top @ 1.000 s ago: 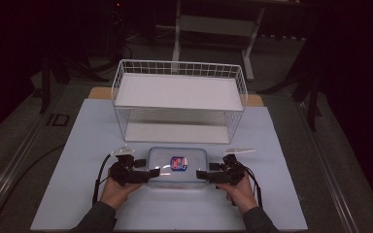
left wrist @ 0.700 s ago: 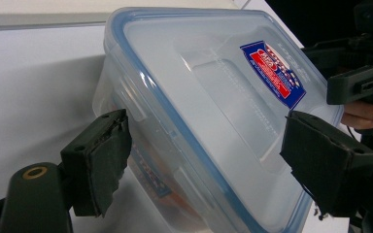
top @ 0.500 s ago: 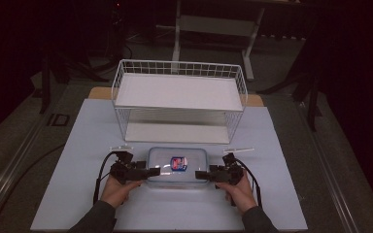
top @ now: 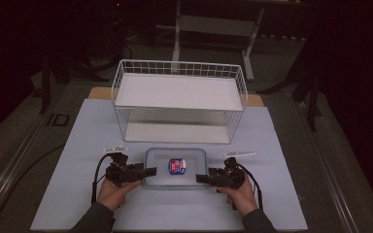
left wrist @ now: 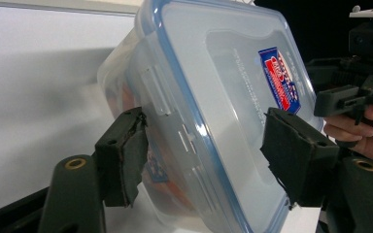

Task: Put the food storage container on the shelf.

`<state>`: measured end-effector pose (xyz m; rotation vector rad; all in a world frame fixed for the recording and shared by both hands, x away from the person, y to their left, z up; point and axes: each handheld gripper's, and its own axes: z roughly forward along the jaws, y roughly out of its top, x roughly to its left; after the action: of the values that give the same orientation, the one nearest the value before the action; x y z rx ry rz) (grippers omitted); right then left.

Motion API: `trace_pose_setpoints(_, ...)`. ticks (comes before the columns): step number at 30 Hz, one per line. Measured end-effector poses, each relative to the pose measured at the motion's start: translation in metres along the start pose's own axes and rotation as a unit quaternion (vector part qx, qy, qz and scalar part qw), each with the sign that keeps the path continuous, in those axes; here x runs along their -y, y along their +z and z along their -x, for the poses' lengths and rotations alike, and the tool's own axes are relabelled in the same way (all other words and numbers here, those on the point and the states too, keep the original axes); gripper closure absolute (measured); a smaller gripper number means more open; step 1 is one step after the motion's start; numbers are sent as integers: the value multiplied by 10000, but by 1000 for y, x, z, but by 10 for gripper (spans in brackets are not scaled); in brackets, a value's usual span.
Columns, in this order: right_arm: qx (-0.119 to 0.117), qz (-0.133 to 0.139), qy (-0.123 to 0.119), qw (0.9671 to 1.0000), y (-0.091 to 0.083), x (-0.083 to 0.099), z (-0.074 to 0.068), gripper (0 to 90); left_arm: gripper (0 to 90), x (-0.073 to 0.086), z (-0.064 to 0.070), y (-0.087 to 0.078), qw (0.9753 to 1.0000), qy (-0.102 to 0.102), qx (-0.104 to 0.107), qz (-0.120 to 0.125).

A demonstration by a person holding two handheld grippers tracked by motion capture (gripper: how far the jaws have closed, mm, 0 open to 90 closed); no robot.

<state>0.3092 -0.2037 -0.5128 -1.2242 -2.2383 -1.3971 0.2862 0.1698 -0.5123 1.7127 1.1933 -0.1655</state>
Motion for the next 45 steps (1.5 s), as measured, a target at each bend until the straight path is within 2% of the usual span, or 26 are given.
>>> trace_pose_setpoints(3,-76,140,121,9998,-3,0,2,358,375,3,3,-5,10000,29,0,24)
trace_pose_setpoints(5,-126,277,210,9993,-6,-1,3,397,404,4,6,-8,9999,128,-33,34)
trace_pose_setpoints(12,-196,327,286,9989,-7,0,6,425,424,5,8,-10,9999,150,-46,42)
trace_pose_setpoints(15,-262,368,308,9985,-11,1,6,475,465,6,10,-13,9997,225,-31,69)
trace_pose_setpoints(23,-268,472,146,9984,-19,2,3,512,511,5,16,-16,9986,522,-73,95)
trace_pose_setpoints(32,-177,556,-15,9983,-21,3,0,511,514,5,18,-16,9978,637,-129,102)
trace_pose_setpoints(45,-115,725,-283,9969,-31,-5,-11,511,514,-2,29,-24,9960,836,-135,282)
